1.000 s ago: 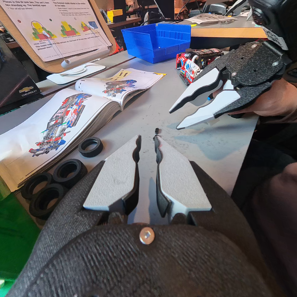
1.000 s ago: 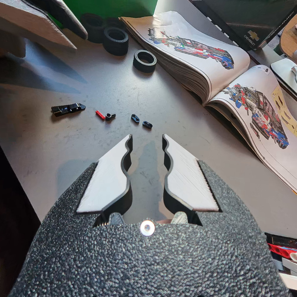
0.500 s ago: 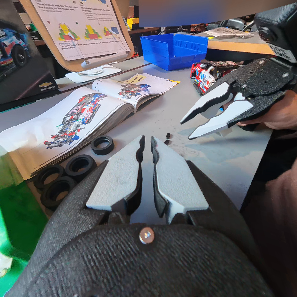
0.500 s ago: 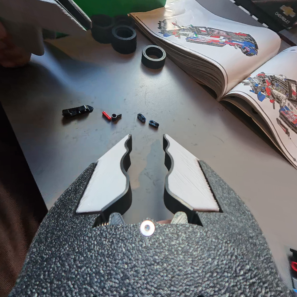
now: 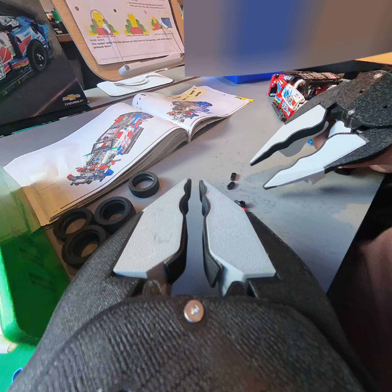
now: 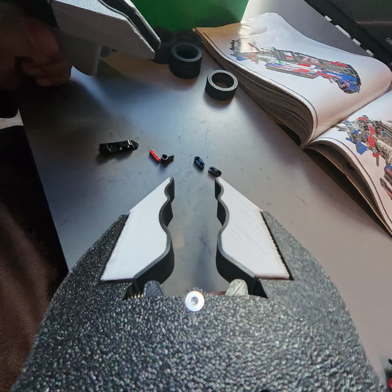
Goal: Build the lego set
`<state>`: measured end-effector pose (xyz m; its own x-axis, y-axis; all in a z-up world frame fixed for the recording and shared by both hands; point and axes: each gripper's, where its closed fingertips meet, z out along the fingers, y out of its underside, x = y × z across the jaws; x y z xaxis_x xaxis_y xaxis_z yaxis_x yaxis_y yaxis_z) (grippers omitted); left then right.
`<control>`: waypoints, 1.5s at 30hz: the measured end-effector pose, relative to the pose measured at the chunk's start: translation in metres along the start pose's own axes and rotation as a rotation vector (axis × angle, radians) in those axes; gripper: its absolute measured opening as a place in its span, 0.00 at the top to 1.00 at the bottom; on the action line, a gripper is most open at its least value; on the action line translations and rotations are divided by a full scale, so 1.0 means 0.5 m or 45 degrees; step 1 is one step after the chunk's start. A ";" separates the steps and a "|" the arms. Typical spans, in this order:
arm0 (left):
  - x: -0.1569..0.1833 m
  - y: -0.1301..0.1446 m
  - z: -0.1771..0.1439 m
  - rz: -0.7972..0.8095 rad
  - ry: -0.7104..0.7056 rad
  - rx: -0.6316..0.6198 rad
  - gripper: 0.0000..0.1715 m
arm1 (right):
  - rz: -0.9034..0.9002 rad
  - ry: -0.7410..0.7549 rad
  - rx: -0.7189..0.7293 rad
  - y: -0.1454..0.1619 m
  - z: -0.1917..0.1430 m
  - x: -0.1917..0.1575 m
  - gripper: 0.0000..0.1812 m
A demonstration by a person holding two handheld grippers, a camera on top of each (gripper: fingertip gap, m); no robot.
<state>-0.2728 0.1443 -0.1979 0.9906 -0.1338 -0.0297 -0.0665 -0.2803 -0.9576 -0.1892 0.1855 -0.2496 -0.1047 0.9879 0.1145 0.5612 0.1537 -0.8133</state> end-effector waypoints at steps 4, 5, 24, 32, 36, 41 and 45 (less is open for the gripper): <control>0.002 0.000 -0.001 0.007 0.006 0.002 0.97 | 0.039 0.014 -0.011 0.007 -0.005 0.007 0.79; 0.002 0.000 -0.001 0.005 0.007 0.002 0.97 | 0.054 0.014 -0.014 0.008 -0.005 0.010 0.79; 0.072 0.067 -0.040 0.000 0.255 -0.242 0.90 | -0.010 0.095 -0.035 0.011 -0.003 0.013 0.79; 0.079 0.081 -0.046 0.031 0.236 -0.284 0.93 | -0.023 0.074 -0.034 0.012 -0.005 0.005 0.79; 0.078 0.082 -0.046 0.013 0.244 -0.287 0.94 | -0.023 0.062 -0.035 0.013 -0.004 0.003 0.79; 0.078 0.082 -0.044 -0.043 0.286 -0.297 0.94 | -0.013 0.044 -0.046 0.015 -0.002 0.001 0.79; 0.072 0.075 -0.045 -0.112 0.309 -0.271 0.95 | -0.008 0.031 -0.050 0.015 -0.002 -0.001 0.79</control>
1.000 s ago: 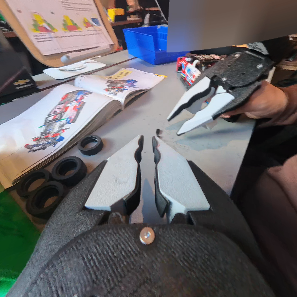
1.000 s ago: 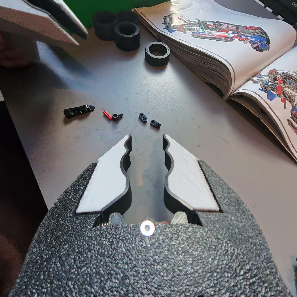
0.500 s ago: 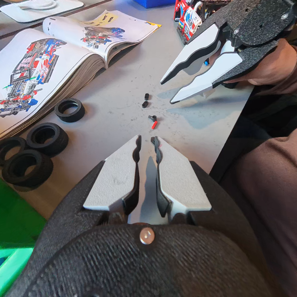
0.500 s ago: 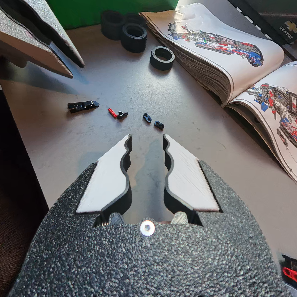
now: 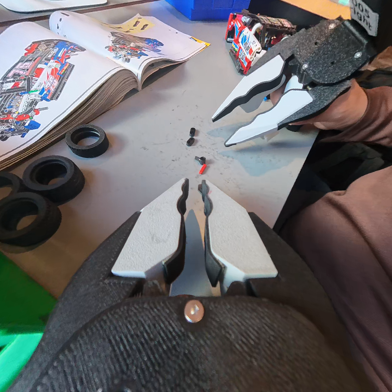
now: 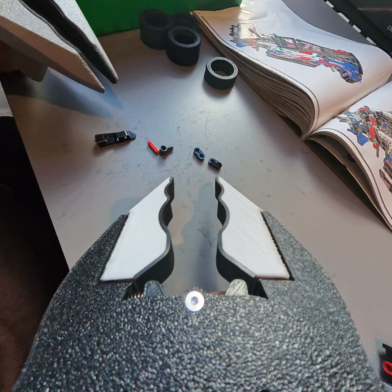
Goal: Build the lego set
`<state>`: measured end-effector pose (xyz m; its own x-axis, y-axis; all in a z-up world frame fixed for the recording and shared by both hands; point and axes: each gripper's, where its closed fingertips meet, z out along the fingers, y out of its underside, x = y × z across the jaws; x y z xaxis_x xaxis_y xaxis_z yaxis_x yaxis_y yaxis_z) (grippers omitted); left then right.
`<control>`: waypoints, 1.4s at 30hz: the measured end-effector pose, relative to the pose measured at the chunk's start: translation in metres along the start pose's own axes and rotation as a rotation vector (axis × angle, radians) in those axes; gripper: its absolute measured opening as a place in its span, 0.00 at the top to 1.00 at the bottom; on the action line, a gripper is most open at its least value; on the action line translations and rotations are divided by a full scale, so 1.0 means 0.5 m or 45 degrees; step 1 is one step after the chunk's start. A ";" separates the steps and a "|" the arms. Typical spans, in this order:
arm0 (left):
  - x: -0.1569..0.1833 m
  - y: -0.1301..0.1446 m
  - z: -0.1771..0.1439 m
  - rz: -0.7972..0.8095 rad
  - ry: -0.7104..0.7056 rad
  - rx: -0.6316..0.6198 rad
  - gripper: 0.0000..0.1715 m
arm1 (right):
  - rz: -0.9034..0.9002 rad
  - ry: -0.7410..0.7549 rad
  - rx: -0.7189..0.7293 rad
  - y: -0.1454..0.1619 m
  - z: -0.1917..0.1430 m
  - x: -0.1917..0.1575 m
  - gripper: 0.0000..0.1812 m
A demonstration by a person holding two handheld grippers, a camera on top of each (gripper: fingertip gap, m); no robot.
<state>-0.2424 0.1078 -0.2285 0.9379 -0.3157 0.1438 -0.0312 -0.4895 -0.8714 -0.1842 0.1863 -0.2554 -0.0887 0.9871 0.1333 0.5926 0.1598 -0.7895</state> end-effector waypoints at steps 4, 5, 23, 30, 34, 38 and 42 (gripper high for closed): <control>-0.005 -0.002 0.002 -0.038 0.015 0.002 0.95 | 0.005 -0.012 -0.004 0.001 0.001 -0.001 0.79; -0.007 -0.004 0.004 -0.036 0.013 0.006 0.95 | 0.006 -0.015 -0.005 0.001 0.001 -0.002 0.79; 0.001 0.035 0.017 -0.032 -0.099 -0.132 0.84 | 0.003 -0.009 0.010 0.002 -0.009 -0.006 0.79; 0.028 0.062 0.032 0.011 -0.206 -0.220 0.82 | -0.001 0.009 0.001 0.004 -0.008 -0.003 0.79; 0.036 0.062 0.045 -0.080 -0.186 -0.234 0.87 | -0.006 0.022 -0.002 0.004 -0.008 -0.001 0.79; 0.035 0.060 0.050 -0.115 -0.191 -0.236 0.93 | -0.014 0.037 0.002 0.004 -0.009 0.000 0.79; 0.025 0.067 0.042 -0.107 -0.212 -0.256 0.97 | -0.025 0.045 0.003 0.003 -0.010 -0.001 0.79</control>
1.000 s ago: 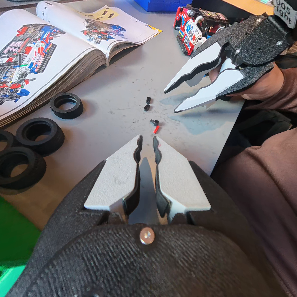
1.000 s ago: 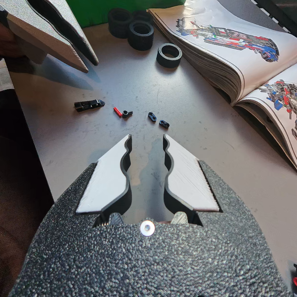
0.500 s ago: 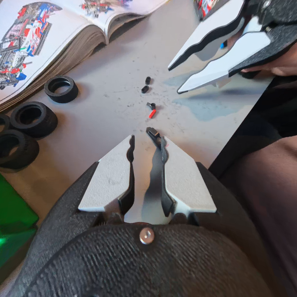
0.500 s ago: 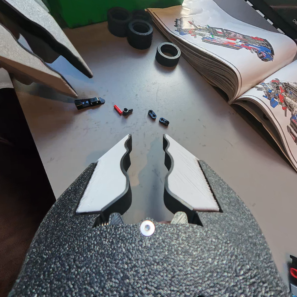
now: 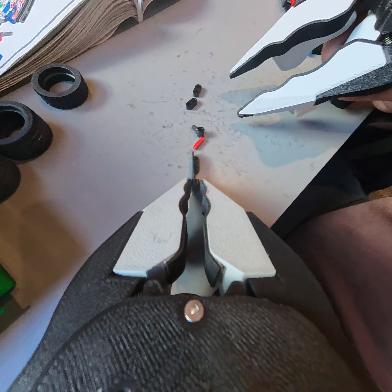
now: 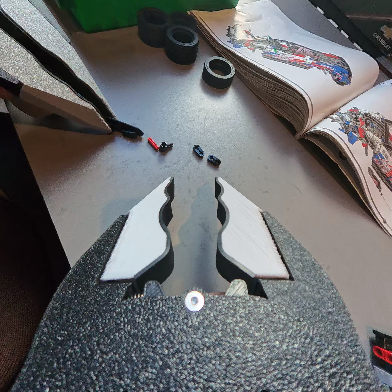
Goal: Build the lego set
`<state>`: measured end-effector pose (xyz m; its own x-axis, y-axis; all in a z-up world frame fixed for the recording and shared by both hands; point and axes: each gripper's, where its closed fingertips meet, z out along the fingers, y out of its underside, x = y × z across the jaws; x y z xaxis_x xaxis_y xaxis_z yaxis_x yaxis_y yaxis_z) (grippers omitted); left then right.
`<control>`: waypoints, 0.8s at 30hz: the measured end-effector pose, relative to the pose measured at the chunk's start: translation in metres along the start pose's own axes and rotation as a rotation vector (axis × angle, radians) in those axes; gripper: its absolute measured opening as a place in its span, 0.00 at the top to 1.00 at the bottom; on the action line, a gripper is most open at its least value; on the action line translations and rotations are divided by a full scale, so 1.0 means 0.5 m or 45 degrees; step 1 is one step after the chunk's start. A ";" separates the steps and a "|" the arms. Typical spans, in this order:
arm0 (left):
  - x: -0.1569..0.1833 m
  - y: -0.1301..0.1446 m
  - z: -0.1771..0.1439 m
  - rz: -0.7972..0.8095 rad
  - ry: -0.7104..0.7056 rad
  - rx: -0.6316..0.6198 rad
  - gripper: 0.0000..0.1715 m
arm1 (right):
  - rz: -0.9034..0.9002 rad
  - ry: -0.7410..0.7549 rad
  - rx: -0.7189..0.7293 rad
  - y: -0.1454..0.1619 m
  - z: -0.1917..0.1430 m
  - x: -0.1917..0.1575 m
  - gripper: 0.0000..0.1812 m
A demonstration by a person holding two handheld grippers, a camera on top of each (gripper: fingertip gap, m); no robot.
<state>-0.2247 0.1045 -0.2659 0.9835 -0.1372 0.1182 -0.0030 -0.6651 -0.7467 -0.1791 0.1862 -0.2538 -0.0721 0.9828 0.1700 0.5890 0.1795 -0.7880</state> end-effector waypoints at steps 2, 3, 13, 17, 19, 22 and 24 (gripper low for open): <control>-0.008 0.004 -0.005 -0.003 -0.013 -0.004 0.97 | -0.003 0.000 -0.002 0.000 0.000 -0.001 0.79; -0.012 0.007 -0.007 -0.012 -0.019 -0.011 0.97 | -0.003 -0.001 -0.003 0.001 0.001 -0.001 0.79; -0.007 -0.004 -0.012 -0.009 0.030 -0.050 0.86 | -0.007 -0.005 -0.009 0.002 0.002 -0.003 0.79; -0.013 0.001 0.003 0.056 -0.017 -0.093 0.97 | -0.008 -0.002 -0.007 0.002 0.001 -0.003 0.79; -0.013 0.001 0.003 0.077 -0.021 -0.105 0.97 | -0.009 -0.001 -0.001 0.001 0.000 -0.003 0.79; -0.014 0.000 -0.001 0.082 -0.030 -0.091 0.98 | -0.013 -0.012 0.012 -0.002 -0.001 -0.007 0.79; -0.006 -0.018 -0.012 0.087 -0.022 0.000 0.98 | -0.003 -0.052 0.042 -0.009 -0.004 -0.016 0.79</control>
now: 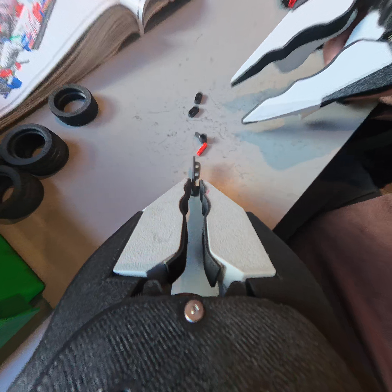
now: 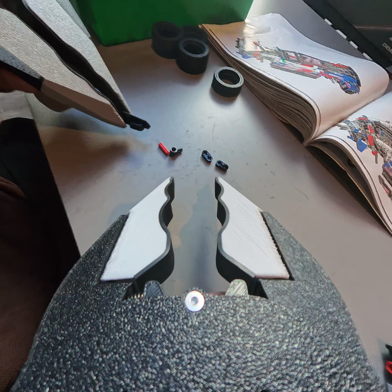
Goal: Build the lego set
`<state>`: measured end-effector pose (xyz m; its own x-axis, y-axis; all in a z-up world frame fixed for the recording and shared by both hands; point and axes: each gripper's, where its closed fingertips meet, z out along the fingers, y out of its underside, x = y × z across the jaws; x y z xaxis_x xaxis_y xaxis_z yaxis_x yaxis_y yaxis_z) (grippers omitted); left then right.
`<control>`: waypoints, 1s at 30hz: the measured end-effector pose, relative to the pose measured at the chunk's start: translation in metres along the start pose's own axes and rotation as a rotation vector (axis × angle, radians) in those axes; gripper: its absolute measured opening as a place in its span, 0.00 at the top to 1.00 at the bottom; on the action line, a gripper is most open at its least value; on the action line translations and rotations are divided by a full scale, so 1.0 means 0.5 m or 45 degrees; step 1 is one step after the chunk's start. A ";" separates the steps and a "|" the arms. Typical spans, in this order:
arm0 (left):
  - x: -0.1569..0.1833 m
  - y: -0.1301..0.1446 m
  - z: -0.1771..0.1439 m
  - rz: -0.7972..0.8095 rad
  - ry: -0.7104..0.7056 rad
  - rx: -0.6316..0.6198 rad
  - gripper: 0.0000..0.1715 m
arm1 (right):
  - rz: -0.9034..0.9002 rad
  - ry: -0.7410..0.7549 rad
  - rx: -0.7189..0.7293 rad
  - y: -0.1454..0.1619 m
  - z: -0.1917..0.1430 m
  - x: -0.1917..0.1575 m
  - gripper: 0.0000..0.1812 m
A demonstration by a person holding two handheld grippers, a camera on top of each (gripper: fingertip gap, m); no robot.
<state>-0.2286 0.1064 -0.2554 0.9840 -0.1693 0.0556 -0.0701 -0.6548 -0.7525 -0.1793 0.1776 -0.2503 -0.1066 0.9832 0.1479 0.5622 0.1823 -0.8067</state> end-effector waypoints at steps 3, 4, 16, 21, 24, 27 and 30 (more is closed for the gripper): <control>0.047 -0.059 -0.035 0.018 0.135 0.258 0.97 | 0.048 -0.191 0.148 -0.038 -0.017 -0.044 0.78; 0.069 -0.081 -0.051 0.022 0.202 0.360 0.97 | 0.092 -0.315 0.239 -0.061 -0.031 -0.070 0.77; 0.162 -0.153 -0.107 -0.079 0.627 0.690 0.98 | 0.418 -0.813 0.714 -0.167 -0.150 -0.117 0.95; 0.146 -0.140 -0.060 -0.143 0.572 0.541 0.95 | 0.383 -0.605 0.626 -0.151 -0.135 -0.089 0.96; 0.120 -0.117 -0.031 -0.117 0.462 0.419 0.90 | 0.142 -0.171 0.436 -0.099 -0.121 -0.035 0.96; 0.115 -0.099 -0.020 -0.097 0.455 0.354 0.90 | -0.209 0.245 0.102 -0.013 -0.105 0.013 0.96; 0.117 -0.090 -0.013 -0.100 0.464 0.327 0.90 | -0.339 0.361 -0.156 0.054 -0.081 0.006 0.97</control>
<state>-0.1691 0.1212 -0.2142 0.8597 -0.4046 0.3118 0.0909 -0.4796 -0.8728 -0.1314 0.1855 -0.2484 -0.0406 0.8601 0.5084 0.6406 0.4129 -0.6474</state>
